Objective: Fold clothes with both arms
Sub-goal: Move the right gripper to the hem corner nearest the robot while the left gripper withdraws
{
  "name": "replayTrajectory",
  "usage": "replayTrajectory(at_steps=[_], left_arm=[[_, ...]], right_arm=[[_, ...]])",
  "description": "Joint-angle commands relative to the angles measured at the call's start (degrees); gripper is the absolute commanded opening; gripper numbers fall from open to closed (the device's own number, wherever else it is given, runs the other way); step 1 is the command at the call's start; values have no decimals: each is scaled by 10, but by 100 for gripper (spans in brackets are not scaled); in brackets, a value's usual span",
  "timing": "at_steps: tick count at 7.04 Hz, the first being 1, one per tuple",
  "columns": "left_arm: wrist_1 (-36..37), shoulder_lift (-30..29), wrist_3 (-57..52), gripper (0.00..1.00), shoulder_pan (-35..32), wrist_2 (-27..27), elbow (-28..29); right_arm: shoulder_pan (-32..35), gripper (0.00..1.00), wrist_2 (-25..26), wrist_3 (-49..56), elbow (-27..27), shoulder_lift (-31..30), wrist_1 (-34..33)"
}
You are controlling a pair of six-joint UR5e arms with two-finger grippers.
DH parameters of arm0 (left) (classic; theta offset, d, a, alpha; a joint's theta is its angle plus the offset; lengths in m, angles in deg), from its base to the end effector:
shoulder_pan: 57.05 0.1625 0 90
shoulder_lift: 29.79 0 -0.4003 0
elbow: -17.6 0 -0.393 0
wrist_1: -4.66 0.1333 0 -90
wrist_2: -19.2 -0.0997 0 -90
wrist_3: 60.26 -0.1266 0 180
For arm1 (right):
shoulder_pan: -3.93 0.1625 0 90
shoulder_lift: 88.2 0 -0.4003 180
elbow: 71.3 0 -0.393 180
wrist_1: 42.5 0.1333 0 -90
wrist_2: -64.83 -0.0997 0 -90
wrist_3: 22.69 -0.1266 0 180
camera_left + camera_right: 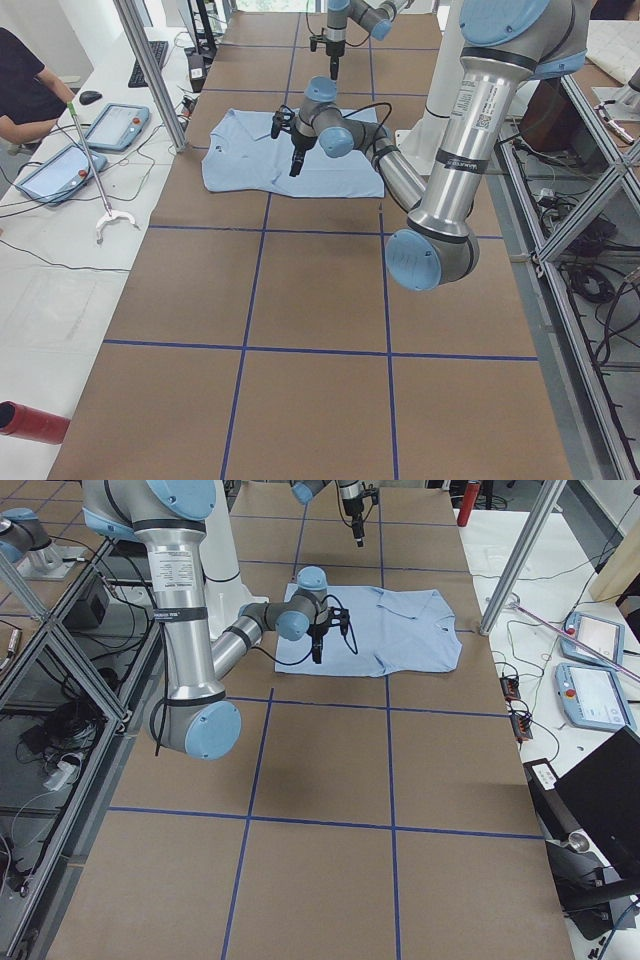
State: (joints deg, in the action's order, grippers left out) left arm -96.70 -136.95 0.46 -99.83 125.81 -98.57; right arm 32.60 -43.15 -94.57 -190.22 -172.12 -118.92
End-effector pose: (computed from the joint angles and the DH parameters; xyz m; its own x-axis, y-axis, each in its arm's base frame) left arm 0.3455 -0.4520 0.2641 0.6046 0.0791 -0.7926 0.2109 0.9437 0.2550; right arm -0.4116 -0.3324 0.3400 0.6304 0.0076 0.7762 -0.0601 0.9974 0.0391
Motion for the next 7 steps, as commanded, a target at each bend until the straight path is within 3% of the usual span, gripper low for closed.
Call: replayTrajectory(at_steps=[1,7], left_arm=[[0,-1,3,100,3,-1,-8],[0,-3,4,100,4,-3,-9]], right_arm=[[-90,100,70,-72,-1,-31,29],[-150,100,81,-99,24,-26,25]])
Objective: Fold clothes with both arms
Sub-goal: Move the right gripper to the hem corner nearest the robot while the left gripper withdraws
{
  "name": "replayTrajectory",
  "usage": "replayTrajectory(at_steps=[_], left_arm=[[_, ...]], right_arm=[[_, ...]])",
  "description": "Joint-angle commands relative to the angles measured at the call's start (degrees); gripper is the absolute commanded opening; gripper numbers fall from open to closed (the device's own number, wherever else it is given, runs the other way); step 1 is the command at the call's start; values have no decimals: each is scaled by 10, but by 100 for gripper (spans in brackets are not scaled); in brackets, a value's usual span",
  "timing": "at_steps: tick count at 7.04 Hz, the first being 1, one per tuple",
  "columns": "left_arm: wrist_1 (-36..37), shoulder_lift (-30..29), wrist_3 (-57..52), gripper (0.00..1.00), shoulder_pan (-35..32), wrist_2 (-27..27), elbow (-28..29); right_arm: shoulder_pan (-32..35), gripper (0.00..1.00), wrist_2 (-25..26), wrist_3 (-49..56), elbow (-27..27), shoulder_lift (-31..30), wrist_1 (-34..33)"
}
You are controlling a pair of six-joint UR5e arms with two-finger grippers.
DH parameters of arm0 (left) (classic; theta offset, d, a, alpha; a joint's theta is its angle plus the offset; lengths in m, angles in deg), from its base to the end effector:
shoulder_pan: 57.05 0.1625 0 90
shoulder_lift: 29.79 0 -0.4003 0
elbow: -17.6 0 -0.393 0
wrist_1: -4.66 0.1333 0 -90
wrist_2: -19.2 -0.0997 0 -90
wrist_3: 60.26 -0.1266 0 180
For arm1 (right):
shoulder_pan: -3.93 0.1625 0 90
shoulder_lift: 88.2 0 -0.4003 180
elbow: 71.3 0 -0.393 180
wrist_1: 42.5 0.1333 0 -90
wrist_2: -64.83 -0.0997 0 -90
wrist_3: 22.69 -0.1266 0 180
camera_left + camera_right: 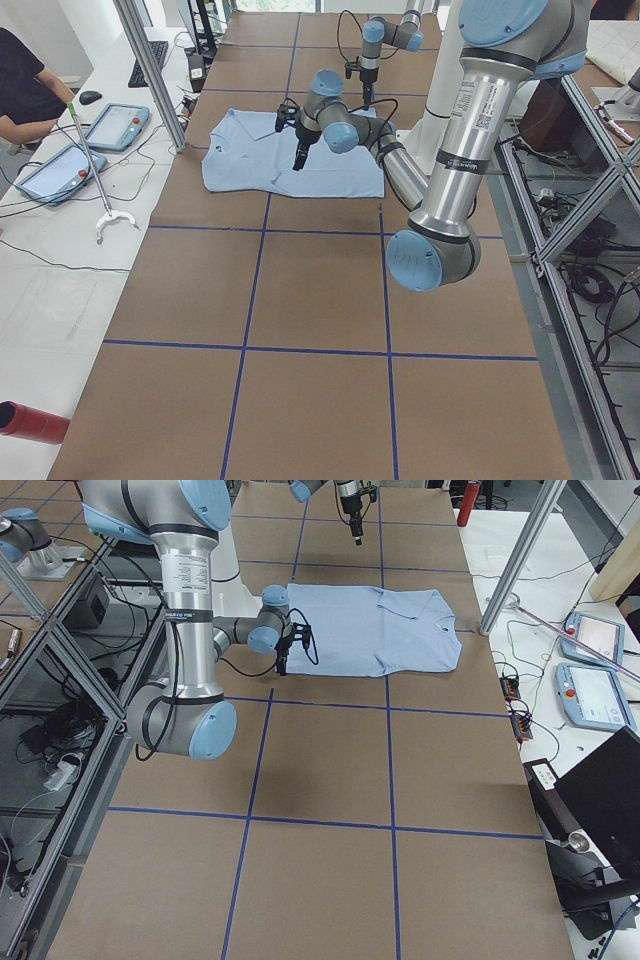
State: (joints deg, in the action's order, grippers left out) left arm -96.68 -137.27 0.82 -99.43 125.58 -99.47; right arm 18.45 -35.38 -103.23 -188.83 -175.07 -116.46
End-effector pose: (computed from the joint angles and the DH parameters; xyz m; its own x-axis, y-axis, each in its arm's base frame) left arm 0.3455 -0.4474 0.2542 0.5919 0.0880 -0.8012 0.2147 0.9409 0.2620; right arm -0.4746 -0.2374 0.3747 0.6749 0.0077 0.7379 -0.0111 0.9999 -0.0003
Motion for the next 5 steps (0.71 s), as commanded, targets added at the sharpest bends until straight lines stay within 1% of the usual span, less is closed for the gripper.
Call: replayTrajectory(at_steps=[1,2,3,5], left_arm=[[0,-1,0,100,0,1,0],[0,-1,0,100,0,1,0],[0,-2,0,100,0,1,0],[0,-3,0,100,0,1,1]], right_arm=[[-12,100,3,-13,11,4,0],[-16,100,1,-13,12,5,0],[-18,89,-1,-13,12,7,0],[-19,45,-2,-13,12,7,0]])
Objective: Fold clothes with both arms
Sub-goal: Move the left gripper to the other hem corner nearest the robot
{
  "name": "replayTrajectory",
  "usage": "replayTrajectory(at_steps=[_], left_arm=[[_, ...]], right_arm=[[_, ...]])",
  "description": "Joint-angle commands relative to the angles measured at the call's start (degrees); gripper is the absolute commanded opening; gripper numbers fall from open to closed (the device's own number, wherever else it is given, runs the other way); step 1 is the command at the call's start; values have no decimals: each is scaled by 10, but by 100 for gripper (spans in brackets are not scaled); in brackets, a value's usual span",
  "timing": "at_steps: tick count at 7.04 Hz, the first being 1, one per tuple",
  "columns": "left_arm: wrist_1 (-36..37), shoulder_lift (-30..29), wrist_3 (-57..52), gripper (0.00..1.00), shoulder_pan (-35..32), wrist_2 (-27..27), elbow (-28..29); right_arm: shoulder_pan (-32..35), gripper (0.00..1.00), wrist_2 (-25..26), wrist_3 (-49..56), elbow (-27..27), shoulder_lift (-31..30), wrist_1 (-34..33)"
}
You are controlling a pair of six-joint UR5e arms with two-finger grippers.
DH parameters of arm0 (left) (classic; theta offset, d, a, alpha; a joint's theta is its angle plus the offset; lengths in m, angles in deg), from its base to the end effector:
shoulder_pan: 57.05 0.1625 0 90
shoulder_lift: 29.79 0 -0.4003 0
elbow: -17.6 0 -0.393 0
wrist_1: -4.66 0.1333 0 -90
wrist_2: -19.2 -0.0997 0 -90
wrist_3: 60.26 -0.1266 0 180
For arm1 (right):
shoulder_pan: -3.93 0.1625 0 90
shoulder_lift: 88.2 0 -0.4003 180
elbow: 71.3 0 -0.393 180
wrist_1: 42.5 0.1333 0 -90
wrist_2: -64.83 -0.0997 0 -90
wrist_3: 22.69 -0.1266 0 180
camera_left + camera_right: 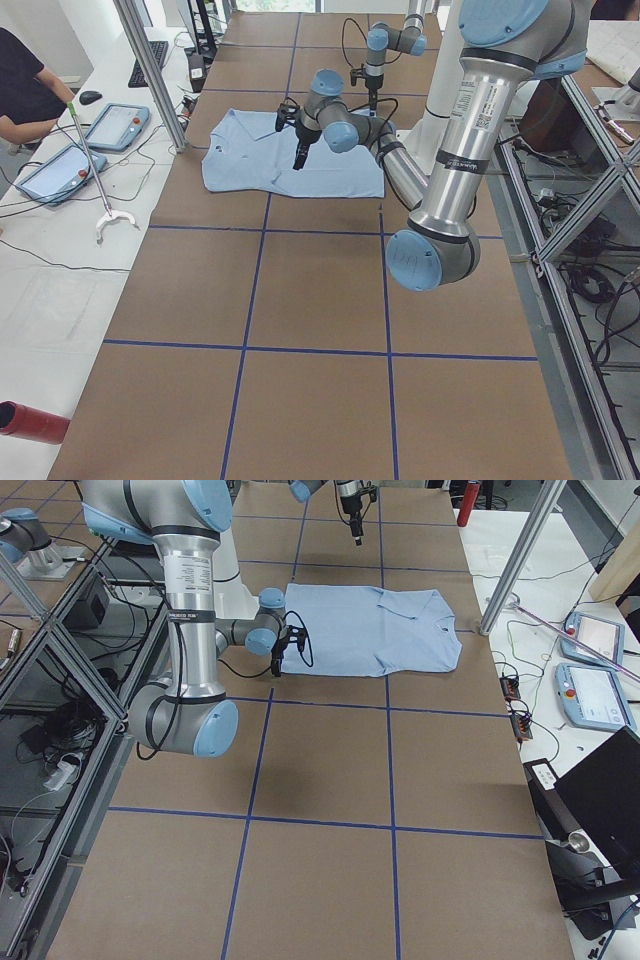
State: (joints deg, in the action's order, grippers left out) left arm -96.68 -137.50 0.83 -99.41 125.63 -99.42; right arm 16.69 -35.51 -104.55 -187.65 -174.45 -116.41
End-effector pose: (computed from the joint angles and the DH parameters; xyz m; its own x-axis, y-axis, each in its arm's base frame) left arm 0.3462 -0.4476 0.2523 0.5897 0.0899 -0.8026 0.2145 0.9407 0.2629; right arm -0.4877 -0.2238 0.3791 0.6812 0.0115 0.7320 0.0056 0.9998 -0.0208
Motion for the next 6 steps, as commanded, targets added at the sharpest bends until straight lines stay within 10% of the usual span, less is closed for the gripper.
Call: replayTrajectory(at_steps=[1,3,6], left_arm=[[0,0,-1,100,0,0,1],[-1,-4,-2,100,2,0,5],[2,2,24,100,7,4,1]], right_arm=[[0,24,-2,0,-1,0,1],[2,2,-1,0,-5,-2,1],[3,0,3,-1,-29,-4,2]])
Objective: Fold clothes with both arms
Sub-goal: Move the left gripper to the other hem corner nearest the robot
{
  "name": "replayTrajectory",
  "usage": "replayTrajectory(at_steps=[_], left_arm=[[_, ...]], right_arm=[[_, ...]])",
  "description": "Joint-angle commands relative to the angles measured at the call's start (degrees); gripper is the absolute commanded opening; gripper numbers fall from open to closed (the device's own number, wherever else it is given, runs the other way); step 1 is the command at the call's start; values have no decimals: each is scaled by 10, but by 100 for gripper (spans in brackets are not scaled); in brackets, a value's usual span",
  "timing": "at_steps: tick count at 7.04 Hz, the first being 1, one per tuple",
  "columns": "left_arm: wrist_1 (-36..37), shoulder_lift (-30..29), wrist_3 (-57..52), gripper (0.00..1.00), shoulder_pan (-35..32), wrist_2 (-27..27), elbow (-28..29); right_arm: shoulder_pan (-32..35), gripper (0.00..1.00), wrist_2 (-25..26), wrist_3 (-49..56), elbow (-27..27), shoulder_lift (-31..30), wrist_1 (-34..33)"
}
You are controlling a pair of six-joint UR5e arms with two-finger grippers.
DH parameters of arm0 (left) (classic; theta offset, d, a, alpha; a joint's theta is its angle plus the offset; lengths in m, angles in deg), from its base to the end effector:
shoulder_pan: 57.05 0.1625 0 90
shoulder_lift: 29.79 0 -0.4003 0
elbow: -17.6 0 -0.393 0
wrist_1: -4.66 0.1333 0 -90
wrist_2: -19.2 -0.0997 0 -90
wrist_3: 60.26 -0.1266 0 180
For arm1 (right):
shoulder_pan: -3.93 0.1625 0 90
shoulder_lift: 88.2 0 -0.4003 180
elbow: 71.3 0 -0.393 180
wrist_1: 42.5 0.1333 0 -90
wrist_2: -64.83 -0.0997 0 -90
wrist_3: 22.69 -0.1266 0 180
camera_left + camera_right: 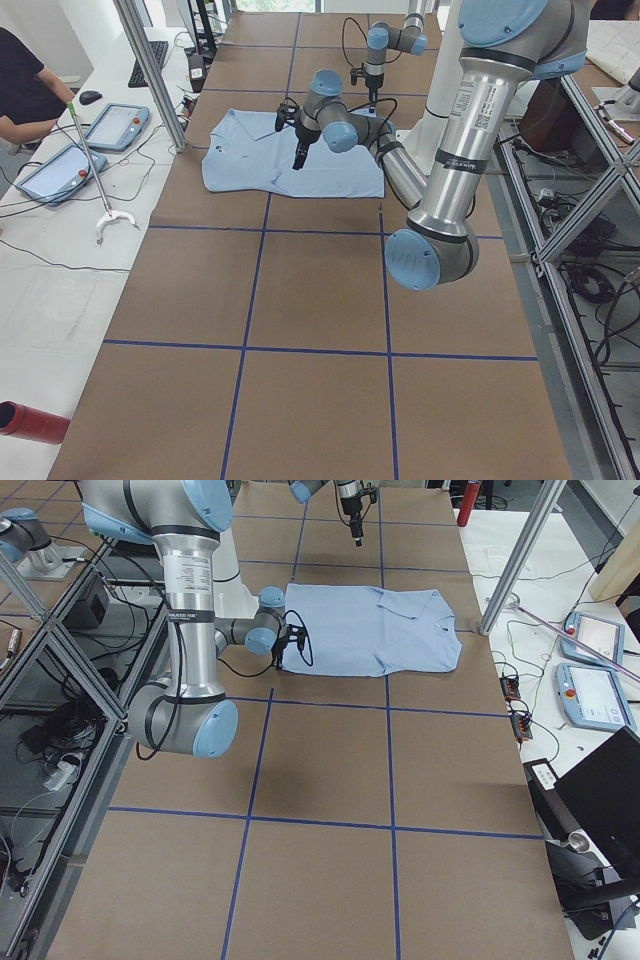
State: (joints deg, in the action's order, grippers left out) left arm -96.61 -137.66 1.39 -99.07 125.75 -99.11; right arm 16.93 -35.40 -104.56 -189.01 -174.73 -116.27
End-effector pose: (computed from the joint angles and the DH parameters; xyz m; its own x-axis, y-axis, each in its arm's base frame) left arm 0.3503 -0.4465 0.2533 0.5886 0.0824 -0.8042 0.2125 0.9440 0.2523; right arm -0.4814 -0.2249 0.3695 0.6661 0.0109 0.7458 0.0002 0.9999 -0.0149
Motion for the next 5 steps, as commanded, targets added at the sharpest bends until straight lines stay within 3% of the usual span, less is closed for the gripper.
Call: replayTrajectory(at_steps=[1,3,5], left_arm=[[14,5,69,100,20,4,-4],[41,9,159,100,120,-1,-4],[41,34,289,100,223,-63,-3]], right_arm=[[2,0,-1,-1,-38,-1,1],[9,0,2,-1,-59,1,2],[18,0,4,-1,-60,4,6]])
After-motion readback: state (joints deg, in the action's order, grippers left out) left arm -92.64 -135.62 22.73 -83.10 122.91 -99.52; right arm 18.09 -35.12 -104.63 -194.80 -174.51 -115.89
